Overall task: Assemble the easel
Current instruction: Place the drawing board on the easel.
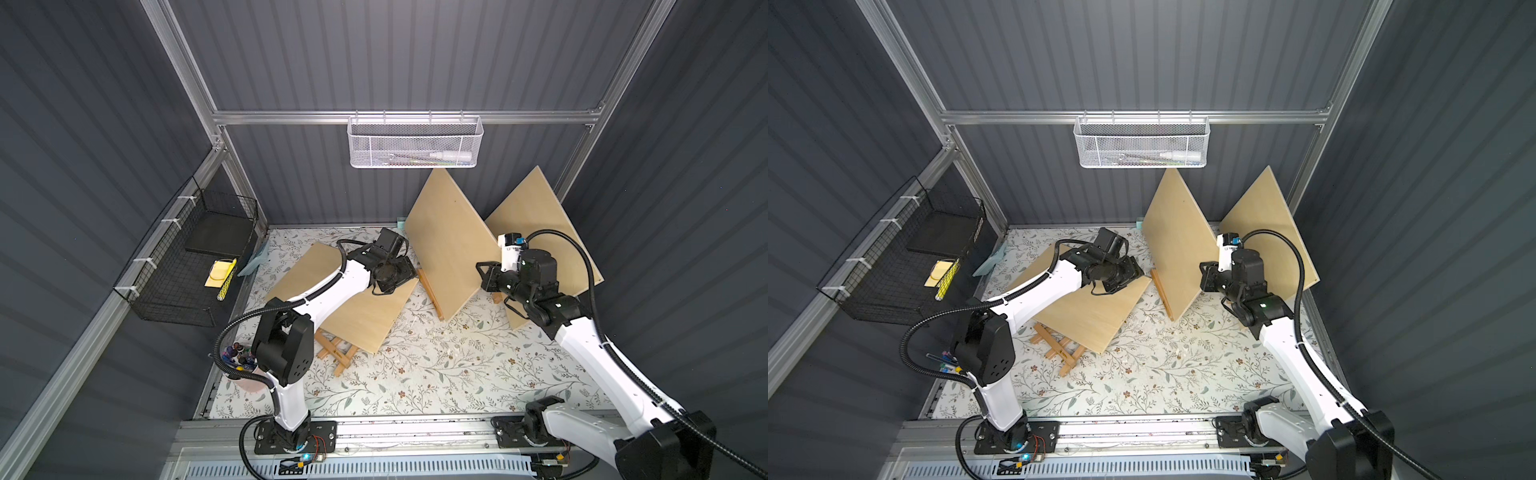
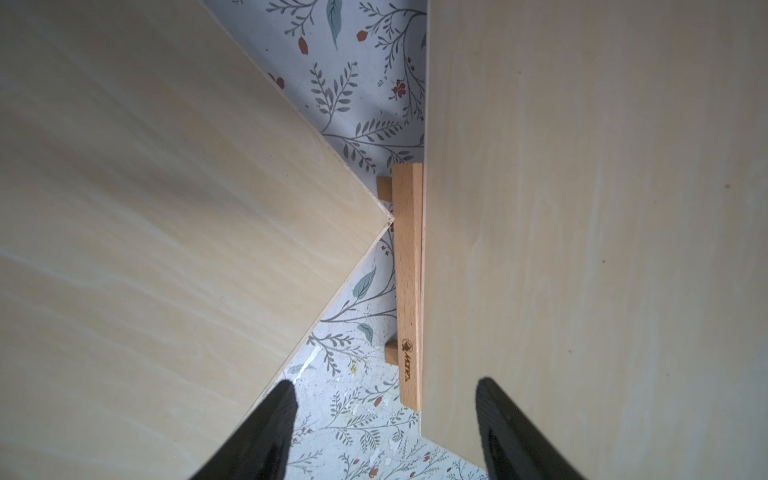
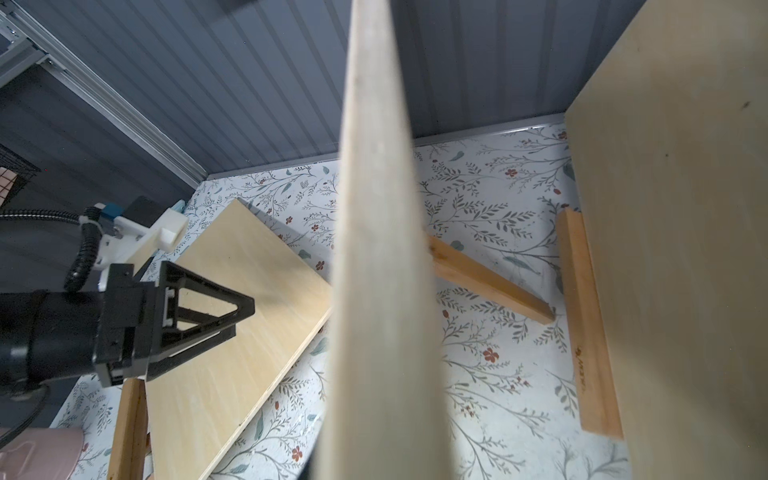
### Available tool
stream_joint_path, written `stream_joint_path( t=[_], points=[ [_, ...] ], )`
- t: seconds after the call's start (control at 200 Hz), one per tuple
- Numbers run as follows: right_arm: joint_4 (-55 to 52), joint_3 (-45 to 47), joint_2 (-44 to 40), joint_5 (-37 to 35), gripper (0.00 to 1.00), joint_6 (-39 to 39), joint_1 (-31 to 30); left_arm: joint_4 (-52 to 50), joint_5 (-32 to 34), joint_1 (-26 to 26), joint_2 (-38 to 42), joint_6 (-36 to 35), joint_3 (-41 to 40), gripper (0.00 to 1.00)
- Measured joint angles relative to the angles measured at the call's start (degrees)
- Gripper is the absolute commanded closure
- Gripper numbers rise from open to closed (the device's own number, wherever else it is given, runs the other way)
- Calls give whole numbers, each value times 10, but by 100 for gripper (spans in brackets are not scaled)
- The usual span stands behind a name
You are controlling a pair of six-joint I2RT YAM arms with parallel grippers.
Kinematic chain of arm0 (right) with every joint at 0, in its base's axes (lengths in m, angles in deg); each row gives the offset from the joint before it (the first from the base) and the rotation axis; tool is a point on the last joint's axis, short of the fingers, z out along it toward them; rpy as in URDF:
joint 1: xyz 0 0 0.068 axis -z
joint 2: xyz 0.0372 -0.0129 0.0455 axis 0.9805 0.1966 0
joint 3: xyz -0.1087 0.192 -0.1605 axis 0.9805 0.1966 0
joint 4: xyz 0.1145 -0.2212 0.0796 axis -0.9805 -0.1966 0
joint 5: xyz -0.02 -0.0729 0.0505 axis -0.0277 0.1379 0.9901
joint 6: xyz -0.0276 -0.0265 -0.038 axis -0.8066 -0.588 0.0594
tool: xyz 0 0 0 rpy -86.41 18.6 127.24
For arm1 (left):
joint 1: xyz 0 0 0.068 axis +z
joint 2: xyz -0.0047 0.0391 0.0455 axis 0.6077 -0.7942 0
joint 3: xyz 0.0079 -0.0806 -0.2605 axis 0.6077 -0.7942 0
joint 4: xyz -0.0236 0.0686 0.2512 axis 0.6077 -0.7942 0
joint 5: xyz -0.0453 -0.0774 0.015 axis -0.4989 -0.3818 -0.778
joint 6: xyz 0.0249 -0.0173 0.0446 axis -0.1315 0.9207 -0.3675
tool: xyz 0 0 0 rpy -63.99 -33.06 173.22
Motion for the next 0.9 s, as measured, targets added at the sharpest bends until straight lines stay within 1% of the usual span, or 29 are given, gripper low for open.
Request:
stream_joint_path(
  t=[0.115,0.215,0.38,0.46,0.5,0.61,0.665,0.72,0.775,0.9],
  points=[
    [-5,8,-12,-3,100,3,-5,7,-8,-3,-21,-4,13,29],
    [-5,12,-14,-14,100,9,-12,15,-26,-6,-50,-10,28,31],
    [0,17,-18,-25,100,18,-20,17,-71,-22,-115,-28,55,36],
    [1,18,-18,-25,100,18,-20,14,-86,-26,-133,-33,55,43],
    [0,18,-18,-25,100,18,-20,16,-92,-28,-140,-34,55,44],
    [1,18,-18,-25,100,17,-20,29,-114,-35,-156,-28,55,45],
    [0,18,-18,-25,100,17,-20,41,-122,-38,-163,-22,55,48],
    [0,18,-19,-25,100,15,-20,46,-125,-40,-169,-12,55,49],
    [0,18,-19,-25,100,15,-20,51,-126,-41,-172,-5,54,54],
    [0,19,-20,-25,100,13,-20,86,-128,-37,-173,21,37,59]
  ],
)
